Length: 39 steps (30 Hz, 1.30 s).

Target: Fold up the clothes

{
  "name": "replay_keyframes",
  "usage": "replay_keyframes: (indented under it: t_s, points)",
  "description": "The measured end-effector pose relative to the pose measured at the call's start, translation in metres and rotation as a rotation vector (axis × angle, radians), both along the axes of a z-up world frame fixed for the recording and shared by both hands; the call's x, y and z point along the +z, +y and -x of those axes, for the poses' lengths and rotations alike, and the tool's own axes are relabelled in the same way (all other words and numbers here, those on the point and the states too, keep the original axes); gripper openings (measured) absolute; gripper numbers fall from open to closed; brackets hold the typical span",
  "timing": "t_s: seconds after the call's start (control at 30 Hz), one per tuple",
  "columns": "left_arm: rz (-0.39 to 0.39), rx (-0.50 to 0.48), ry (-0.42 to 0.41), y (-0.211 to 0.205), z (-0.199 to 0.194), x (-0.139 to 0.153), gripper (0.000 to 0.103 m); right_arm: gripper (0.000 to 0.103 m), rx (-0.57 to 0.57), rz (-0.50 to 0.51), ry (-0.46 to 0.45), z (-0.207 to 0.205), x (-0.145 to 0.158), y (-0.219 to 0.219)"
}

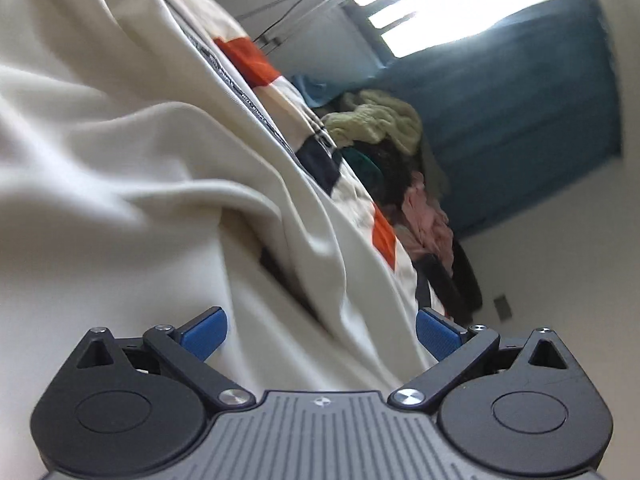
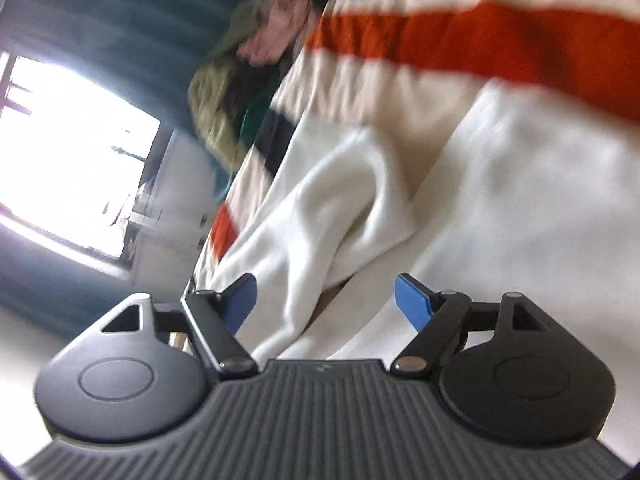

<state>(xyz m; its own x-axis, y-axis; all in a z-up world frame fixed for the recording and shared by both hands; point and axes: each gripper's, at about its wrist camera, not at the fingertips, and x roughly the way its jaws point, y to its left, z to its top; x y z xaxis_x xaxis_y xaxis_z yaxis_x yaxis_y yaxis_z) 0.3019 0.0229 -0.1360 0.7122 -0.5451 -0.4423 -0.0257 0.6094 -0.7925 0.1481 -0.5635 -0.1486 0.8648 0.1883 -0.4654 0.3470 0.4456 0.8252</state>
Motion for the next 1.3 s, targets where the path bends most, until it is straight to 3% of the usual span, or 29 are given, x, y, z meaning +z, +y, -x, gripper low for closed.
replay_keyframes:
  t_s: [0.13,0.17,0.2,0.23,0.27,0.33,0.37,0.47,0.57,0.63,0.7,0.77,0.87,0.97,1.0,1.07,1.1,1.17,1.3]
  points:
    - [0.021,0.133,0.1,-0.004,-0.056,-0.015,0.092,0.074,0.008,0.006,-0.002,-0.044,-0.008,0.001]
    - [0.041,0.17,0.117,-0.004,-0.066,-0.018,0.091,0.067,-0.023,0.032,0.03,-0.056,-0.007,0.0]
    - [0.055,0.219,0.144,-0.003,-0.073,-0.02,0.082,0.047,-0.066,0.064,0.078,-0.067,-0.006,-0.003]
    - [0.067,0.259,0.174,-0.001,-0.08,-0.022,0.065,0.035,-0.115,0.083,0.125,-0.077,-0.005,-0.007]
    - [0.074,0.284,0.209,0.0,-0.087,-0.023,0.056,0.022,-0.155,0.078,0.153,-0.089,-0.002,-0.012]
    - [0.086,0.309,0.25,0.004,-0.098,-0.023,0.021,0.014,-0.196,0.085,0.176,-0.115,0.012,-0.019]
    - [0.091,0.316,0.268,0.006,-0.103,-0.023,0.015,0.012,-0.189,0.136,0.177,-0.132,0.027,-0.019]
    - [0.122,0.306,0.249,0.013,-0.112,-0.017,0.009,0.01,-0.145,0.285,0.039,-0.173,0.097,-0.008]
    - [0.192,0.28,0.128,0.016,-0.105,-0.006,0.009,0.01,-0.123,0.435,-0.2,-0.175,0.171,0.012]
    - [0.224,0.241,0.06,0.017,-0.099,0.0,0.009,0.01,-0.129,0.505,-0.269,-0.157,0.184,0.015]
    - [0.186,0.183,0.013,0.016,-0.094,0.003,0.009,0.01,-0.138,0.564,-0.317,-0.137,0.188,0.016]
    - [0.117,0.13,-0.015,0.011,-0.087,0.002,0.009,0.011,-0.143,0.565,-0.246,-0.122,0.163,0.006]
    - [-0.013,0.071,0.027,-0.004,-0.083,-0.012,0.009,0.016,-0.146,0.496,-0.024,-0.104,0.093,-0.014]
    - [-0.114,0.039,0.064,-0.012,-0.08,-0.027,0.009,0.025,-0.176,0.241,0.187,-0.081,0.017,-0.04]
    - [-0.133,0.033,0.063,-0.014,-0.078,-0.029,0.009,0.027,-0.209,0.142,0.221,-0.069,-0.003,-0.047]
    - [-0.134,0.028,0.055,-0.014,-0.075,-0.029,0.01,0.027,-0.22,-0.003,0.161,-0.05,-0.023,-0.057]
    - [-0.132,0.027,0.053,-0.014,-0.076,-0.028,0.01,0.03,-0.214,-0.012,0.132,-0.044,-0.023,-0.056]
    - [-0.127,0.025,0.049,-0.015,-0.077,-0.026,0.01,0.037,-0.185,0.018,0.093,-0.04,-0.012,-0.053]
    - [-0.159,0.023,0.034,-0.02,-0.078,-0.027,0.01,0.038,-0.197,0.076,0.055,-0.043,0.003,-0.055]
